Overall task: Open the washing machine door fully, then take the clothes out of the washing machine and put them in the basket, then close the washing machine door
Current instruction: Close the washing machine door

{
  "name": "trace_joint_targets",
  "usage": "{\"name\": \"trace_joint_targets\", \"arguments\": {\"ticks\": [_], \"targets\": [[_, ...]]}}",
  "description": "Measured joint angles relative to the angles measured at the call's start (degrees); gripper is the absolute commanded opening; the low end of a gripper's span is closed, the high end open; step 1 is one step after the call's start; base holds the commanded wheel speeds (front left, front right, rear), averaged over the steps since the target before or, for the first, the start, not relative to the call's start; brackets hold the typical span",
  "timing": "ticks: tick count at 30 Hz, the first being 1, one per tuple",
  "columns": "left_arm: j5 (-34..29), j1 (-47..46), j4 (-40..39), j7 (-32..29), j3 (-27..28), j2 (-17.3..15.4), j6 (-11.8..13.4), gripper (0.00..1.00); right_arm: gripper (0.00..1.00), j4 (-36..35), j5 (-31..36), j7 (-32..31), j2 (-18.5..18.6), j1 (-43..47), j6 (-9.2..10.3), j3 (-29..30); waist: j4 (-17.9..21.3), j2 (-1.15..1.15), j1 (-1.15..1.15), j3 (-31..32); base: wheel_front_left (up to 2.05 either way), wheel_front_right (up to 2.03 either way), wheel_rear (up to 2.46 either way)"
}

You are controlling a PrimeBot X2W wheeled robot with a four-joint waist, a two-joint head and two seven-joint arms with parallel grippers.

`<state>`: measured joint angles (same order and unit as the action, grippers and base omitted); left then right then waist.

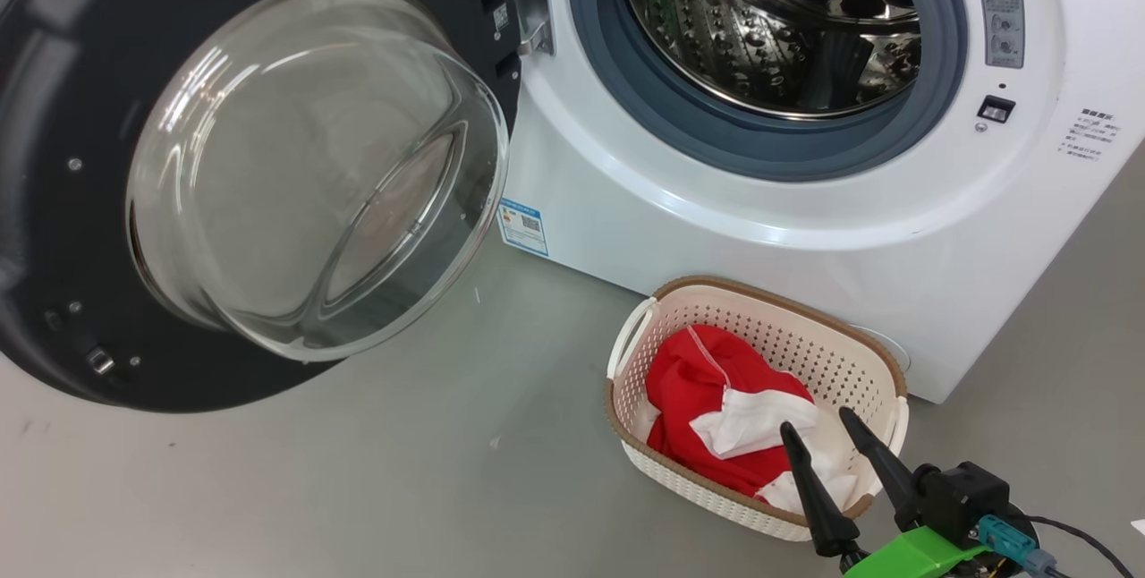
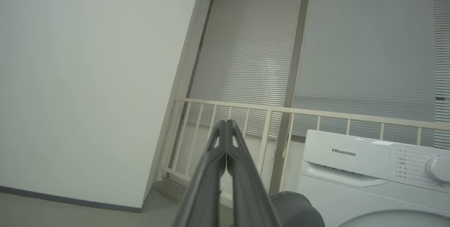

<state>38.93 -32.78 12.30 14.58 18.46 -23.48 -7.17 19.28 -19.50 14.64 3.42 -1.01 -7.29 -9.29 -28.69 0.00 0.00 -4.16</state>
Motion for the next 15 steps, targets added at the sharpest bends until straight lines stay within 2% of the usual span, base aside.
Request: {"name": "trace_joint_targets", "arguments": {"ticks": [4,8,15], "targets": [[9.1,-6.6,11.1,-5.0,-1.3,-4.0,0.0,0.00,1.00,-0.3,0.3,0.0,-0.2,0.6,0.00,0.5,-0.2,0.00,0.00,-0.5,0.00,0.00,0.00],[15.5,-11.5,21.1,-14.3,-3.8,-7.6,0.0,0.00,1.00,-0.5,0.5,0.0,-0.3,0.8,0.00,1.0,-0.4,0.00,0.00,-1.3,0.00,0.00,0.00],[22.5,-18.5,35.2,-27.1,-6.7,-10.3,0.0,0.00,1.00,-0.8,1.9,0.0,-0.4,0.8,0.00,1.7,-0.7,0.00,0.00,-3.0,0.00,0.00,0.00]]}}
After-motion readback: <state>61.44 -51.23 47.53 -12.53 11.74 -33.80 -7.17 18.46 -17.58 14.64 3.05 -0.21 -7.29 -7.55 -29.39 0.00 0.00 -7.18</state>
